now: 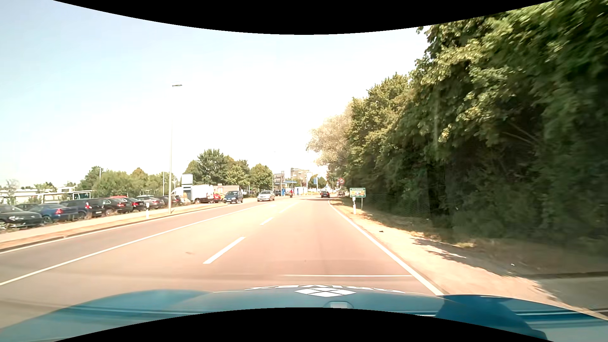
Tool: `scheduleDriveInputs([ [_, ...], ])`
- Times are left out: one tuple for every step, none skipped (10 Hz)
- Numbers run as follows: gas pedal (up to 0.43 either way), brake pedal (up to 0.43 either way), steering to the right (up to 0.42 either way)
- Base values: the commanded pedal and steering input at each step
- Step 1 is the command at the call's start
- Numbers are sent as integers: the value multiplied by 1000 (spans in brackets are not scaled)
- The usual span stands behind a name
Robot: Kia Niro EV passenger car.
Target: Follow the waypoints while adhering to traffic rules and regulations
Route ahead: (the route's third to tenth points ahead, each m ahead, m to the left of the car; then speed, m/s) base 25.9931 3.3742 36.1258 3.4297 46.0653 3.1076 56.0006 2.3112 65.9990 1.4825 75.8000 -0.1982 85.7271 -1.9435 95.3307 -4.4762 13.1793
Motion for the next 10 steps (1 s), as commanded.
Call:
scheduleDriveInputs([
  [209,0,-10],
  [209,0,-10],
  [209,0,-10],
  [209,0,-10],
  [209,0,-9],
  [209,0,-9],
  [209,0,-8],
  [209,0,-7],
  [209,0,-5],
  [209,0,-3],
])
